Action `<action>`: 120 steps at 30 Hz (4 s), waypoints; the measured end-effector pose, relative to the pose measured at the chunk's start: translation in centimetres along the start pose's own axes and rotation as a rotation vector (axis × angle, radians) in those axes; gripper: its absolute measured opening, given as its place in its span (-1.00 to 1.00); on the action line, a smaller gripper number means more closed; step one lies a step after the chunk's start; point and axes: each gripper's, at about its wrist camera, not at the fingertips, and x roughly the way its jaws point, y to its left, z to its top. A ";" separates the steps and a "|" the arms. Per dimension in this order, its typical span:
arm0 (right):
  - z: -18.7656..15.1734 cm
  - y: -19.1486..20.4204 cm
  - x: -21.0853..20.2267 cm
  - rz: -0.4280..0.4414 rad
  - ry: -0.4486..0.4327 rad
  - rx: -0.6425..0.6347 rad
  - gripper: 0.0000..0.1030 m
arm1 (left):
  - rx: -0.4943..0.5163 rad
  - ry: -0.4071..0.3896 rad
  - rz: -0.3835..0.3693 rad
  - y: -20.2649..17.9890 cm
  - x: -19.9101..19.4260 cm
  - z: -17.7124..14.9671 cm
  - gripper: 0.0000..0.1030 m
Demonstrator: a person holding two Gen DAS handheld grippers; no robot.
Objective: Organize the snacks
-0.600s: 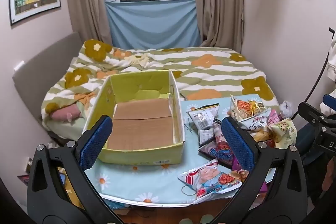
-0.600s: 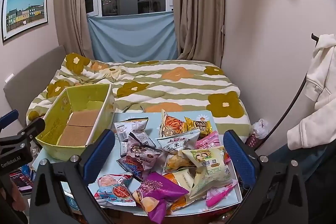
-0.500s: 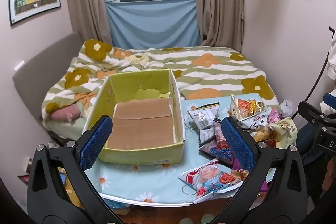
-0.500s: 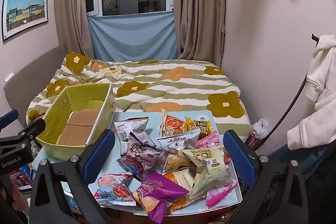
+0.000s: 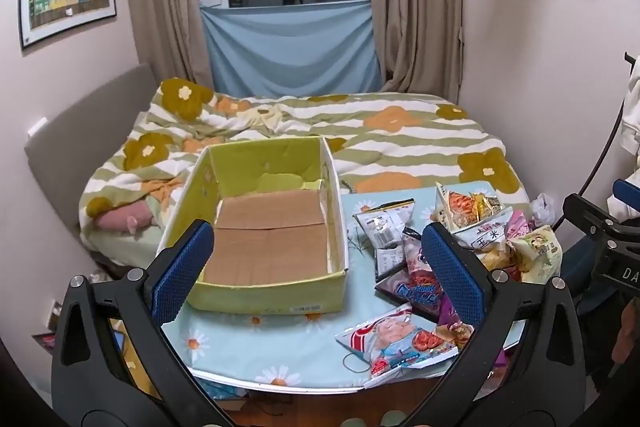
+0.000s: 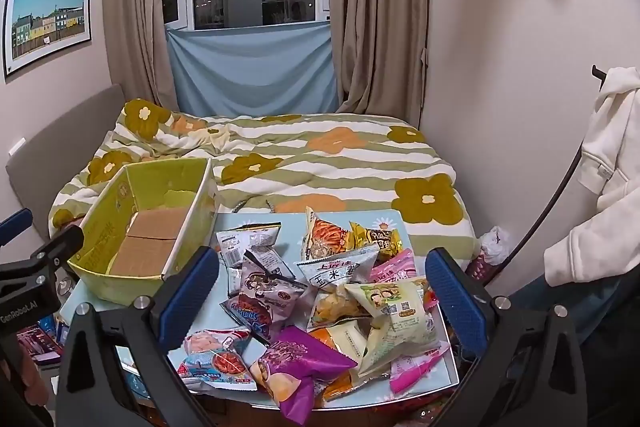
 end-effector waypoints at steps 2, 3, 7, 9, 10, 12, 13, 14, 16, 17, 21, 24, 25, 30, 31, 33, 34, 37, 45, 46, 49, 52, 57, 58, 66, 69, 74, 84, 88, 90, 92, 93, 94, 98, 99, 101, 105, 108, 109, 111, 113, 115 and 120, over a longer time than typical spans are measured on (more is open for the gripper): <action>0.3 -0.1 0.1 0.000 -0.002 0.000 1.00 | 0.000 0.002 -0.001 -0.1 0.1 0.1 1.00; 0.2 0.0 0.2 0.000 -0.002 0.000 1.00 | -0.001 0.001 -0.002 -0.2 0.1 0.1 1.00; 0.1 0.0 0.2 0.000 -0.002 -0.001 1.00 | -0.002 -0.006 0.001 -0.4 -0.2 0.2 1.00; 0.6 -0.5 0.1 0.001 0.000 -0.004 1.00 | -0.002 -0.006 0.000 -0.4 -0.3 0.2 1.00; 0.6 -0.4 0.1 0.001 0.001 -0.002 1.00 | -0.004 -0.004 -0.005 -0.4 -0.3 0.2 1.00; 0.6 -0.4 0.2 0.003 0.003 -0.002 1.00 | -0.009 0.000 -0.009 -0.3 -0.3 0.2 1.00; 0.6 -0.4 0.2 0.001 0.003 -0.004 1.00 | -0.011 0.001 -0.009 -0.3 -0.4 0.3 1.00; 0.6 -0.4 0.2 0.001 0.005 -0.005 1.00 | -0.011 0.000 -0.007 -0.3 -0.4 0.3 1.00; 0.7 -0.5 0.3 0.003 0.008 -0.006 1.00 | -0.010 -0.001 -0.005 -0.3 -0.5 0.3 1.00; 0.7 -0.5 0.3 0.003 0.008 -0.008 1.00 | -0.010 0.000 -0.005 -0.3 -0.5 0.2 1.00; 0.7 -0.5 0.3 0.004 0.006 -0.006 1.00 | -0.009 -0.002 -0.005 -0.3 -0.5 0.2 1.00; 0.7 -0.5 0.3 0.002 0.007 -0.008 1.00 | -0.010 0.000 -0.007 -0.3 -0.5 0.2 1.00; 0.7 -0.5 0.4 0.003 0.008 -0.009 1.00 | -0.011 -0.001 -0.008 -0.4 -0.5 0.2 1.00; 0.7 -0.5 0.5 0.004 0.009 -0.009 1.00 | -0.017 -0.001 -0.014 -0.5 -0.7 0.0 1.00; 0.7 -0.5 0.5 0.004 0.008 -0.011 1.00 | -0.018 -0.002 -0.017 -0.5 -0.7 0.0 1.00; 0.7 -0.6 0.5 0.002 0.007 -0.012 1.00 | -0.021 -0.003 -0.020 -0.6 -0.8 0.0 1.00; 0.7 -0.6 0.5 0.002 0.006 -0.013 1.00 | -0.021 -0.003 -0.021 -0.6 -0.8 0.0 1.00; 0.7 -0.7 0.5 0.003 0.004 -0.009 0.99 | -0.018 -0.004 -0.017 -0.6 -0.7 0.0 1.00; 0.4 -0.7 0.4 0.002 0.001 -0.007 0.99 | -0.014 -0.004 -0.013 -0.5 -0.7 0.2 1.00; 0.4 -0.7 0.4 0.004 0.000 -0.005 1.00 | -0.011 -0.003 -0.013 -0.6 -0.7 0.2 1.00; 0.5 -0.7 0.5 0.002 0.001 -0.008 1.00 | -0.007 -0.004 -0.014 -0.7 -0.6 0.3 1.00; 0.5 -0.7 0.5 0.004 0.002 -0.008 1.00 | -0.007 -0.003 -0.013 -0.7 -0.7 0.2 1.00; 0.4 -0.7 0.5 0.004 0.002 -0.003 1.00 | -0.004 -0.004 -0.011 -0.7 -0.7 0.3 1.00; 0.4 -0.7 0.5 0.002 0.002 -0.006 1.00 | -0.004 -0.004 -0.011 -0.7 -0.7 0.3 1.00; 0.3 -0.9 0.5 -0.002 -0.002 -0.005 0.99 | 0.000 -0.002 -0.014 -0.8 -0.7 0.4 1.00; 0.3 -1.0 0.6 -0.002 -0.002 -0.004 1.00 | 0.002 -0.003 -0.017 -0.9 -0.7 0.3 1.00; 0.2 -1.1 0.5 -0.004 -0.001 0.000 1.00 | 0.012 -0.003 -0.020 -1.2 -0.8 0.2 1.00; -0.3 -2.0 0.7 -0.026 0.044 0.026 1.00 | 0.013 0.104 -0.069 -1.6 1.6 0.0 1.00; -1.6 -2.1 2.3 -0.028 0.118 0.042 1.00 | 0.007 0.207 -0.106 -1.9 4.3 -1.5 1.00; -2.5 -2.0 3.3 -0.029 0.161 0.047 1.00 | 0.004 0.269 -0.128 -2.3 6.1 -2.6 1.00; -3.6 -2.0 4.5 -0.024 0.205 0.059 0.99 | 0.006 0.323 -0.141 -3.0 7.9 -3.9 1.00; -4.3 -2.0 5.1 -0.019 0.227 0.067 1.00 | 0.008 0.353 -0.140 -3.3 8.8 -4.5 1.00; -4.8 -2.0 5.8 -0.012 0.249 0.077 1.00 | 0.007 0.379 -0.140 -3.7 9.7 -5.1 1.00; -7.1 -1.9 8.0 0.016 0.316 0.125 1.00 | -0.012 0.491 -0.161 -4.8 13.2 -8.0 1.00; -7.6 -1.9 8.5 0.022 0.335 0.138 0.99 | -0.014 0.514 -0.168 -5.2 13.9 -8.7 1.00; -8.8 -1.9 9.3 0.034 0.369 0.171 0.99 | -0.017 0.554 -0.178 -5.7 14.9 -9.8 1.00; -10.6 -1.7 10.3 0.064 0.423 0.213 1.00 | -0.010 0.615 -0.175 -6.5 16.5 -11.8 0.95; -11.4 -1.2 11.0 0.079 0.451 0.221 1.00 | -0.036 0.657 -0.185 -6.3 17.4 -12.9 0.89; -11.6 -1.0 11.3 0.085 0.458 0.222 0.99 | -0.046 0.667 -0.188 -6.1 17.5 -13.2 0.87; -11.8 -0.6 11.8 0.098 0.471 0.221 0.99 | -0.069 0.686 -0.197 -5.6 17.8 -13.9 0.85; -12.0 -0.2 12.4 0.119 0.486 0.215 0.94 | -0.087 0.714 -0.203 -5.3 18.2 -14.6 0.72; -12.1 0.2 12.9 0.134 0.506 0.205 0.84 | -0.099 0.754 -0.192 -5.0 18.7 -15.7 0.50; -12.4 1.1 14.3 0.158 0.530 0.180 0.76 | -0.110 0.757 -0.211 -4.7 18.7 -16.8 0.25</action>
